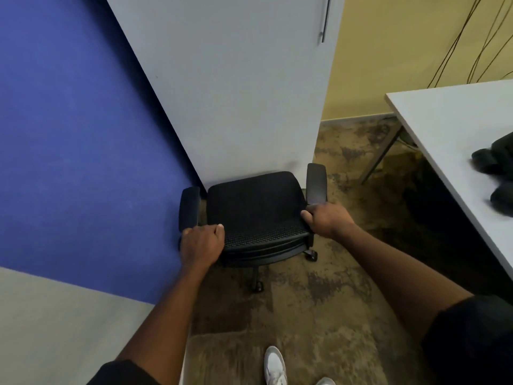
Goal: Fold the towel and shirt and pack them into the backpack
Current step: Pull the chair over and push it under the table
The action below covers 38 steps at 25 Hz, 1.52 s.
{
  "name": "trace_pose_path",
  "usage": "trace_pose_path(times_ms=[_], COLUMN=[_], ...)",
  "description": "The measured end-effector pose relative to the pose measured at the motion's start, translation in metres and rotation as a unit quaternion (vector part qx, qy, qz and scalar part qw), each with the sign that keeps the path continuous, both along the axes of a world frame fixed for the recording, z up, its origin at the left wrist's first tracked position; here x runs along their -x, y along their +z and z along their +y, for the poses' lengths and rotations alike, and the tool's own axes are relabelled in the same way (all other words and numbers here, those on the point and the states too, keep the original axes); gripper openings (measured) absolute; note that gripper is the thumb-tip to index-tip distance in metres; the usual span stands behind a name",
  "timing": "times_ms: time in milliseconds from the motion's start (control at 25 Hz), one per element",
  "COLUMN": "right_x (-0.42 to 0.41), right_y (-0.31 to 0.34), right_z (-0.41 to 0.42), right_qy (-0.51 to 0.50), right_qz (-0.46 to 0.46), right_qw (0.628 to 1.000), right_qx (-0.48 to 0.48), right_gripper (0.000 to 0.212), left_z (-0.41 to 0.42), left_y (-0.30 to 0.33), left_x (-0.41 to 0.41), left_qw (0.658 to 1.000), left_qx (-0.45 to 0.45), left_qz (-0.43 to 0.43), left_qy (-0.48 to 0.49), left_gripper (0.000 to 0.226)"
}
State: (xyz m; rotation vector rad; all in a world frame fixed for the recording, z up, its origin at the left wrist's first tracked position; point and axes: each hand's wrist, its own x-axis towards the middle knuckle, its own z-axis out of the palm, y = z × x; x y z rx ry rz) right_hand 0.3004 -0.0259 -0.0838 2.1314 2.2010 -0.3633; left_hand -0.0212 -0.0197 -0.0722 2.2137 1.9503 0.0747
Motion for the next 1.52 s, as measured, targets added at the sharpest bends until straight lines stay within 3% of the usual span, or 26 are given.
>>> trace_pose_path(times_ms=[240,520,800,1080,1520], right_x=[0.0,0.002,-0.024,-0.052,-0.085], right_y=[0.002,-0.002,0.007,0.009,0.009], right_z=[-0.037,-0.096,-0.163,-0.223,-0.323], right_qy=[-0.028,-0.066,-0.115,-0.164,-0.259], right_qz=[0.006,0.027,0.053,0.062,0.065], right_qw=[0.999,0.997,0.991,0.983,0.963], right_qx=[-0.021,-0.039,-0.045,-0.049,-0.046], right_gripper=[0.041,0.047,0.038,0.038,0.039], left_z=[-0.016,-0.05,-0.107,-0.14,-0.178], left_y=[-0.011,-0.013,-0.006,-0.007,-0.003], left_x=[0.0,0.004,-0.027,-0.06,-0.116], left_qw=[0.999,0.999,0.994,0.994,0.98], left_qx=[-0.015,-0.033,-0.074,-0.033,-0.053], left_qz=[0.033,0.0,-0.05,0.0,0.023], left_qy=[-0.024,-0.037,-0.067,-0.103,-0.189], left_gripper=[0.051,0.045,0.042,0.038,0.036])
